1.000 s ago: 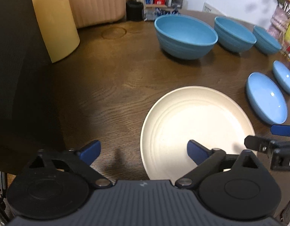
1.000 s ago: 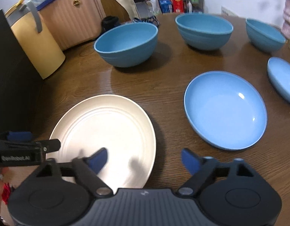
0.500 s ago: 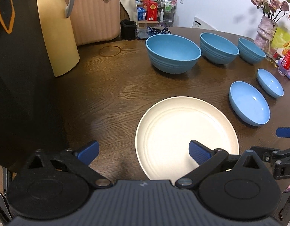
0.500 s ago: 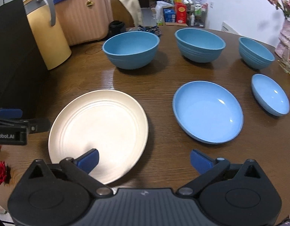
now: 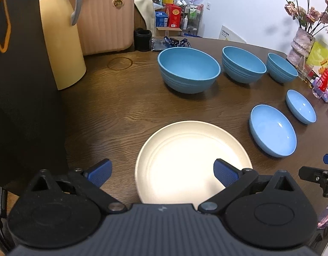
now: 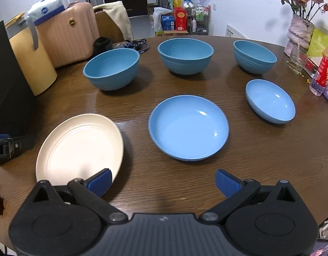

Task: Organize plates and bowls
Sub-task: 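Close the left gripper on the larger blue plate rim while the right gripper pinches it too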

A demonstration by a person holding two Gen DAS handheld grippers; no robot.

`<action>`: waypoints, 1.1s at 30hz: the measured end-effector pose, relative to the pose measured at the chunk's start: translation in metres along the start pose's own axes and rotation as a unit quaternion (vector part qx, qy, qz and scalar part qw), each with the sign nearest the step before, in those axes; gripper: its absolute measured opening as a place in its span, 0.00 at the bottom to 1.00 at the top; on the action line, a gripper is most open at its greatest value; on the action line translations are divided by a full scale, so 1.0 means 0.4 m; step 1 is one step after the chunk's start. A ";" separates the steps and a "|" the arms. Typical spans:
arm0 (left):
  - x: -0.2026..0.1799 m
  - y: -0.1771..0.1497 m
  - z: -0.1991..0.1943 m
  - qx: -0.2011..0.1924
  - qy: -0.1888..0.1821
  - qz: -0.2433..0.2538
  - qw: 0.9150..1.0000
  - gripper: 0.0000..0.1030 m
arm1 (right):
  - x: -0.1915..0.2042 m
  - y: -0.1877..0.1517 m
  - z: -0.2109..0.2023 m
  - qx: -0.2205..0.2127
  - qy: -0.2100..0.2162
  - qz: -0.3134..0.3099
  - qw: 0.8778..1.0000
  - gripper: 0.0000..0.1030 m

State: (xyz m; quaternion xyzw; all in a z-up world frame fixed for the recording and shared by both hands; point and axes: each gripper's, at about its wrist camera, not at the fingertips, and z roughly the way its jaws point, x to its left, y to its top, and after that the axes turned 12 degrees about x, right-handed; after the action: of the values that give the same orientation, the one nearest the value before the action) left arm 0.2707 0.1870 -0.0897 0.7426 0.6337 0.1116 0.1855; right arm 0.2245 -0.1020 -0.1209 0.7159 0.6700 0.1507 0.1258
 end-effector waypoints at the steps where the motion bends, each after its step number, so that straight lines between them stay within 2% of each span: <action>1: -0.012 0.004 0.000 -0.001 0.001 -0.002 1.000 1.00 | -0.014 0.003 0.000 -0.001 0.001 -0.001 1.000 1.00; 16: -0.252 0.086 0.041 0.006 0.022 -0.058 0.998 1.00 | -0.253 0.118 0.034 0.002 0.025 -0.050 0.998 1.00; 21: -0.323 0.106 0.063 -0.001 0.041 -0.069 0.997 1.00 | -0.311 0.157 0.058 0.004 0.040 -0.072 0.997 1.00; 28: -0.409 0.132 0.110 0.001 0.040 -0.089 0.995 1.00 | -0.361 0.213 0.108 0.017 0.055 -0.110 0.992 1.00; 33: -0.451 0.142 0.146 0.010 0.059 -0.097 0.993 1.00 | -0.366 0.239 0.137 0.025 0.064 -0.137 0.988 1.00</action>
State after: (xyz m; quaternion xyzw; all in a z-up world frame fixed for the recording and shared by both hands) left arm 0.3143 -0.0055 -0.1065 0.6715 0.7137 0.1309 0.1502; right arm 0.3254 -0.2536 -0.1418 0.6089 0.7721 0.1612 0.0844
